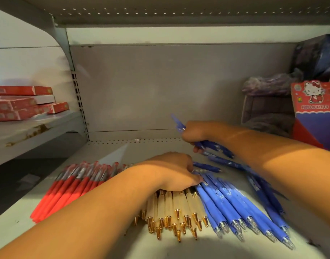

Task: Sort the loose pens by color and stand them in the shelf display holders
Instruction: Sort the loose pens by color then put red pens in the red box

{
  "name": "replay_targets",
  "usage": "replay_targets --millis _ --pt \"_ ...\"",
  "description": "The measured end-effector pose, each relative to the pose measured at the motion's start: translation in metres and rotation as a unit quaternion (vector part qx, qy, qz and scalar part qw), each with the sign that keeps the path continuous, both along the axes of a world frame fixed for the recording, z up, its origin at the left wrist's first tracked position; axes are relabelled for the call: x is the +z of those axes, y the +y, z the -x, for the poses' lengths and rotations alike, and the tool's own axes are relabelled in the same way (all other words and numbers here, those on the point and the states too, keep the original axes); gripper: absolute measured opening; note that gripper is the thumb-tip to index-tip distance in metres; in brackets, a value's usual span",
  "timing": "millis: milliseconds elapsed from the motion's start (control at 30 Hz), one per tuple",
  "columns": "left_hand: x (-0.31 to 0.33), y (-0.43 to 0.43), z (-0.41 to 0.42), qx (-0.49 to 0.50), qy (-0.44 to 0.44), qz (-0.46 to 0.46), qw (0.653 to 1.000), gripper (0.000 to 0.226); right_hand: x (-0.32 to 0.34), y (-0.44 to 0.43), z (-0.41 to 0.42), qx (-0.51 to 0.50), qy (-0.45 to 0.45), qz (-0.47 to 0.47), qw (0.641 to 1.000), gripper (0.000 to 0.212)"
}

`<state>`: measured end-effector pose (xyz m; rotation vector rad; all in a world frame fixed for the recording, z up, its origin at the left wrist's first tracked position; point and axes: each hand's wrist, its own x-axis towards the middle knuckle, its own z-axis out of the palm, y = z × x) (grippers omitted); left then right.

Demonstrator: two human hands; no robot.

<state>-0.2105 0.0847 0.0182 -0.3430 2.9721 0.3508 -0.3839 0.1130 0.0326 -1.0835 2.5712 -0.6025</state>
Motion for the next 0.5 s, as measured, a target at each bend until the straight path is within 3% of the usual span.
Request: replay_targets --millis 200,300,400,500 --pt "0.002 0.002 -0.003 -0.010 0.003 -0.005 1.000 0.038 -0.011 0.034 0.003 0.096 0.080 -0.159 0.979 0.028" --pt "0.002 0.003 -0.003 -0.005 0.002 -0.005 1.000 0.040 -0.020 0.040 0.005 0.081 0.120 -0.150 0.978 0.037" --pt "0.001 0.004 -0.002 0.005 0.004 -0.004 1.000 0.040 -0.024 0.044 0.007 0.070 0.128 -0.125 0.981 0.026" --pt "0.000 0.001 0.001 0.034 0.066 -0.025 0.997 0.029 -0.018 0.052 0.006 0.077 0.125 -0.100 0.984 0.021"
